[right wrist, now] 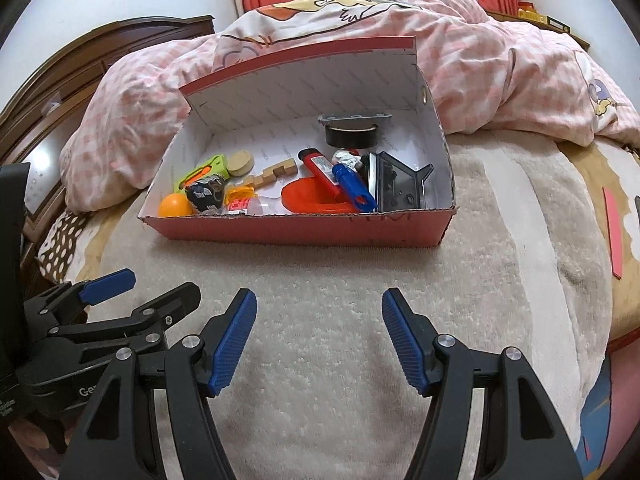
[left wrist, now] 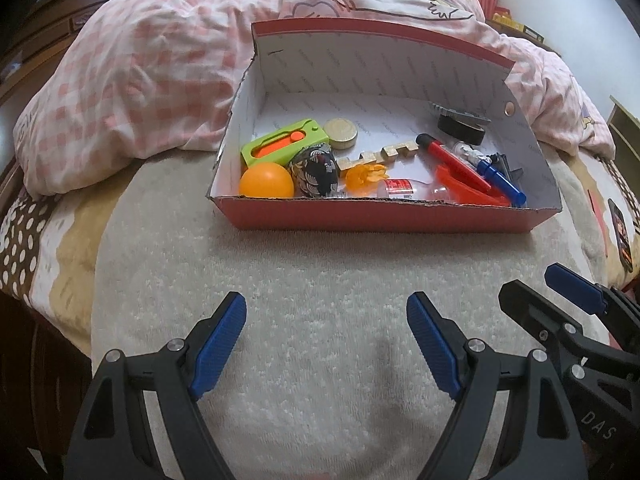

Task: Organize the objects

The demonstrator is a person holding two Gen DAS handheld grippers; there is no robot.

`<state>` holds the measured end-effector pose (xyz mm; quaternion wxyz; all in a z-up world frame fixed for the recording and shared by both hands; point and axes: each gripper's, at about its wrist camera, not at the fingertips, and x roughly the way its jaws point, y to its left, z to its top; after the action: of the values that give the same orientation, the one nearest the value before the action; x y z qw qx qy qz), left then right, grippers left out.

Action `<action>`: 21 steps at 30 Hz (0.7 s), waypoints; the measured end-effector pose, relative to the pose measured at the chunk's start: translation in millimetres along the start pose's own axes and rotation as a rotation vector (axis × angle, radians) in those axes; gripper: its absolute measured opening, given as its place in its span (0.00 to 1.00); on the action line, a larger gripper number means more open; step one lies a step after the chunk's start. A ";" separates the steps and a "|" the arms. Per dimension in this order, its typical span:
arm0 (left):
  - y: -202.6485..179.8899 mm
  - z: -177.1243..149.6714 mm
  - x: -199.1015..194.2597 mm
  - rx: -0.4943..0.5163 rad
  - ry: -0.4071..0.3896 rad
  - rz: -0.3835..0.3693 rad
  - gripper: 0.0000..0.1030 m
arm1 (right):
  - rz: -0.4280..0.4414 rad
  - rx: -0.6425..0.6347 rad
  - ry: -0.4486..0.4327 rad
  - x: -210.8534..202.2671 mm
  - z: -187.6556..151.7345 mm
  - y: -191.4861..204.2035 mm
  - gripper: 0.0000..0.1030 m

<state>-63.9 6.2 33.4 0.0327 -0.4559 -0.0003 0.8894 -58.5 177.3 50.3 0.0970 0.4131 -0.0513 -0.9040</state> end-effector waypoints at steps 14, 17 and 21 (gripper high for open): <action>0.4 -2.6 2.1 -0.011 0.008 0.003 0.81 | 0.000 0.001 0.001 -0.5 -1.9 -0.6 0.65; 0.7 -2.1 2.4 -0.011 0.012 0.001 0.81 | -0.001 0.000 0.002 -0.3 -1.9 -0.8 0.65; 1.1 -2.0 2.5 -0.012 0.015 0.000 0.81 | 0.000 0.000 0.002 -0.3 -1.4 -0.5 0.65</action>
<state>-63.7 5.2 30.1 0.0299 -0.4627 -0.0054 0.8860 -57.3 177.8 49.5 0.0970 0.4138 -0.0509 -0.9037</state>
